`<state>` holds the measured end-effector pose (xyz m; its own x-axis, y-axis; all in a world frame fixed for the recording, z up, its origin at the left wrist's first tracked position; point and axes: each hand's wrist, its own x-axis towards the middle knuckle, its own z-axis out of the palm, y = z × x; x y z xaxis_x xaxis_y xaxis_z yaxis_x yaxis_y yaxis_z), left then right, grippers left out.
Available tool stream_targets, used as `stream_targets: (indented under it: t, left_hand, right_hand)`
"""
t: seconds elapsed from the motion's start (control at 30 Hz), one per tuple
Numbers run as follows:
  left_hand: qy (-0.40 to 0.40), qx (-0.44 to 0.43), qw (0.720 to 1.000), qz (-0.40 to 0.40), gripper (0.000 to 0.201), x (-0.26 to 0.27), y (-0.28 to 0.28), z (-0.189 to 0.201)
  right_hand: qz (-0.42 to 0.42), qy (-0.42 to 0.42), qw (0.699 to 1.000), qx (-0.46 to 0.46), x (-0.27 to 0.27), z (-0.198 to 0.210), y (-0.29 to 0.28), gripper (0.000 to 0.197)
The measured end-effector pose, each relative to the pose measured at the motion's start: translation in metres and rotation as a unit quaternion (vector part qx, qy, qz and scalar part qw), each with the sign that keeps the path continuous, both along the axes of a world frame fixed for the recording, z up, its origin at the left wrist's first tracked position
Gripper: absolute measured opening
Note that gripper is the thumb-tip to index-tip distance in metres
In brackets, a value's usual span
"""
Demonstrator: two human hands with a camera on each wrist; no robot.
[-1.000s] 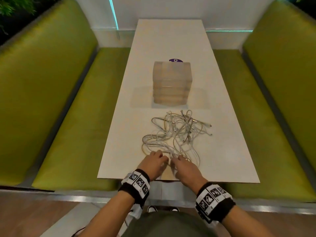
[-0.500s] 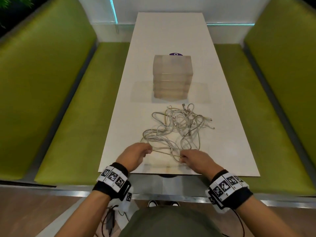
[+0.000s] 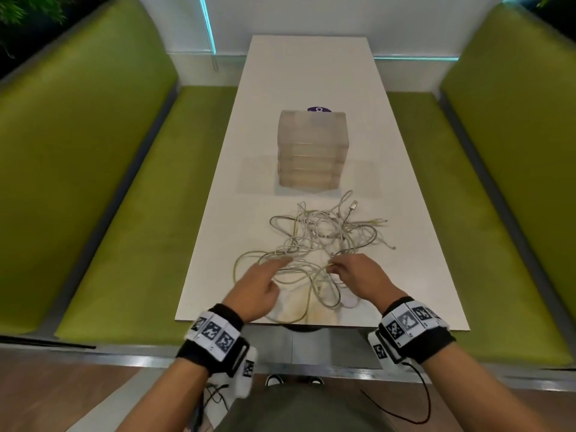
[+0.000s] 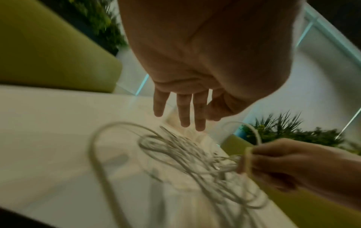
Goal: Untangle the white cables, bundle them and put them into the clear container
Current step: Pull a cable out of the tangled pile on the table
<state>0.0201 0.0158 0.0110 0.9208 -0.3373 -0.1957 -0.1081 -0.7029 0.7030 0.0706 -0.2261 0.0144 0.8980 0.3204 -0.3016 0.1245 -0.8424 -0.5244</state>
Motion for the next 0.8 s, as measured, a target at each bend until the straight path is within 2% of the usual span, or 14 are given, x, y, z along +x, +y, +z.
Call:
stream_targets:
  t: [0.07, 0.17, 0.27, 0.37, 0.47, 0.53, 0.6, 0.67, 0.7, 0.73, 0.77, 0.8]
  left_hand:
    - [0.016, -0.026, 1.000, -0.001, 0.049, 0.001, -0.031, 0.002]
    - [0.000, 0.023, 0.999, -0.024, 0.035, 0.009, -0.060, 0.006]
    - [-0.047, 0.066, 0.996, -0.026, 0.018, 0.016, -0.060, 0.008]
    - [-0.067, 0.057, 0.996, -0.012, 0.017, 0.016, -0.043, 0.016]
    - [-0.062, -0.075, 0.994, 0.044, 0.024, 0.010, -0.018, 0.033]
    - [-0.023, -0.217, 0.973, 0.079, 0.020, 0.004, -0.003, 0.039]
    - [0.062, -0.365, 0.924, 0.092, 0.022, -0.003, 0.003, 0.043]
    - [0.146, -0.497, 0.849, 0.102, 0.025, -0.005, -0.002, 0.046]
    - [0.164, -0.531, 0.822, 0.124, 0.023, -0.004, -0.008, 0.047]
    - [0.169, -0.536, 0.812, 0.156, 0.022, 0.000, -0.016, 0.045]
    - [0.161, -0.499, 0.830, 0.189, 0.021, 0.004, -0.024, 0.042]
    - [0.143, -0.433, 0.865, 0.211, 0.018, 0.009, -0.033, 0.037]
  right_hand:
    - [-0.006, -0.016, 1.000, 0.010, -0.005, 0.003, 0.008, 0.020]
    - [0.017, -0.028, 0.999, 0.018, -0.015, 0.009, 0.017, 0.021]
    - [0.026, -0.011, 0.999, -0.020, -0.020, 0.004, 0.017, 0.018]
    - [-0.004, 0.024, 0.999, -0.039, -0.011, -0.006, 0.002, 0.013]
    - [-0.064, 0.031, 0.997, 0.002, 0.003, -0.011, -0.019, 0.026]
    - [-0.072, 0.016, 0.997, 0.031, 0.010, -0.011, -0.027, 0.029]
    - [-0.064, 0.005, 0.996, 0.055, 0.013, -0.009, -0.028, 0.028]
    - [-0.045, 0.000, 0.998, 0.052, 0.013, -0.006, -0.024, 0.027]
    - [-0.038, 0.000, 0.998, 0.047, 0.013, -0.005, -0.022, 0.029]
    - [-0.035, -0.002, 0.998, 0.045, 0.012, -0.004, -0.019, 0.031]
    - [-0.031, -0.003, 0.999, 0.042, 0.012, -0.003, -0.017, 0.033]
    - [-0.027, -0.005, 0.999, 0.038, 0.011, -0.002, -0.014, 0.034]
